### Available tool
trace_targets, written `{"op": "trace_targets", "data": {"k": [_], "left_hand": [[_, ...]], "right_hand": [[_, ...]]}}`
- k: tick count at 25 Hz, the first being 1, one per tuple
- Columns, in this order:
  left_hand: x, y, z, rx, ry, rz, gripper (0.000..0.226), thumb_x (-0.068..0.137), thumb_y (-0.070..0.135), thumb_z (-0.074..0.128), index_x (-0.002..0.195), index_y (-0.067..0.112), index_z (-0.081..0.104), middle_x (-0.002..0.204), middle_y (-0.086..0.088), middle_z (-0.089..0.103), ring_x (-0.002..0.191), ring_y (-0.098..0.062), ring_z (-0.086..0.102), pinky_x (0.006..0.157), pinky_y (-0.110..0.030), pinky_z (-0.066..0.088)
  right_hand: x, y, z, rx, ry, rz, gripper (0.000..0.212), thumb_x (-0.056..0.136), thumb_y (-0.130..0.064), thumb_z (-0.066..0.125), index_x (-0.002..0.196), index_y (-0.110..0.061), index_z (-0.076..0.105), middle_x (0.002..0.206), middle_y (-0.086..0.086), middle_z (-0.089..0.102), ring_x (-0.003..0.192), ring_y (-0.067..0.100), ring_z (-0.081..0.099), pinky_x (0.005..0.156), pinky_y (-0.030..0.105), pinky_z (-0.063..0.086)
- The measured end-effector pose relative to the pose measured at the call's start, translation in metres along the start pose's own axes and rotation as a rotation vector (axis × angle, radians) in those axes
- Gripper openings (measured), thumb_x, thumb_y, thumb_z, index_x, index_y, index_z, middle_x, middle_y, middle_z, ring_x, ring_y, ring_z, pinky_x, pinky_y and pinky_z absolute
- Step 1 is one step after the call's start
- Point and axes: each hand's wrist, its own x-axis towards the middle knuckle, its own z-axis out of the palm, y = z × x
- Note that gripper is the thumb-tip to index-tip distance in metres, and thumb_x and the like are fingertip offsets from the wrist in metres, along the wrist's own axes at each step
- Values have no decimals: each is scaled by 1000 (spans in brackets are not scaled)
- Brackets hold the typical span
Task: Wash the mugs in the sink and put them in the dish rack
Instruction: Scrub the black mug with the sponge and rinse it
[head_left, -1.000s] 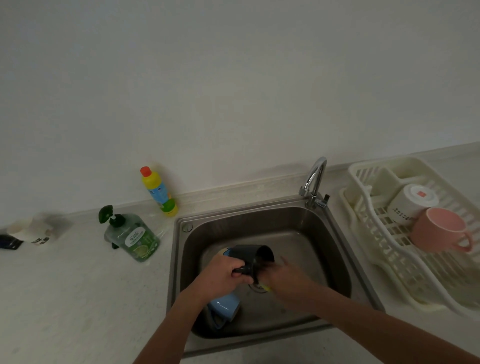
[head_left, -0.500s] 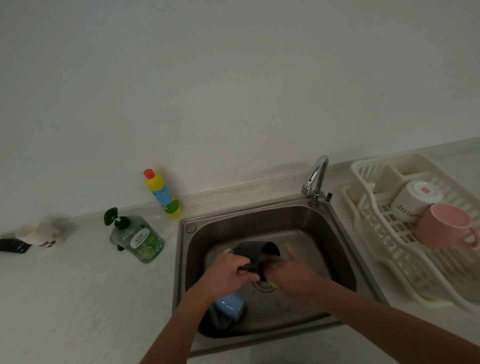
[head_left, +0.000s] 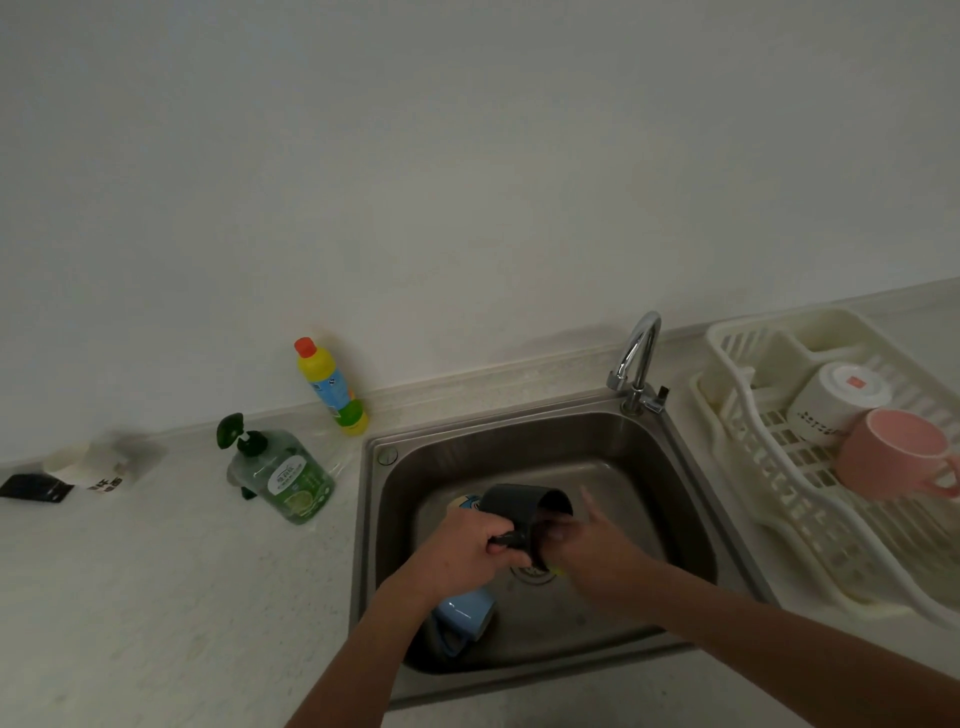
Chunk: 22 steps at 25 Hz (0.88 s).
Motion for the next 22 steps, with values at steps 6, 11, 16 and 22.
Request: {"op": "trace_targets", "data": {"k": [6, 11, 16, 22], "left_hand": [[1, -7, -5, 13, 36, -27, 36, 82, 25, 78, 62, 11, 50, 55, 11, 42, 53, 2, 45, 57, -12, 33], [-6, -13, -9, 18, 55, -75, 35, 83, 24, 77, 62, 17, 51, 54, 11, 41, 51, 0, 44, 55, -13, 31], [-2, -9, -6, -5, 56, -69, 39, 83, 23, 78, 58, 19, 47, 55, 13, 41, 53, 3, 46, 57, -10, 35], [2, -18, -10, 15, 58, -132, 33, 83, 28, 77, 71, 3, 59, 59, 8, 47, 55, 0, 45, 60, -20, 41]], "right_hand": [[23, -30, 2, 1590, -146, 619, 21, 96, -3, 51, 97, -12, 71, 90, 11, 69, 83, 22, 65, 80, 39, 54], [8, -11, 8, 351, -253, 140, 42, 92, -7, 48, 131, -16, 58, 126, 13, 63, 114, 29, 61, 94, 40, 47], [37, -33, -8, 887, -184, 433, 25, 97, -1, 46, 116, 0, 62, 109, 18, 64, 97, 23, 62, 81, 19, 42], [21, -14, -18, 1977, -68, 893, 26, 97, -2, 53, 123, -5, 52, 123, 25, 58, 113, 43, 59, 89, 62, 51]]}}
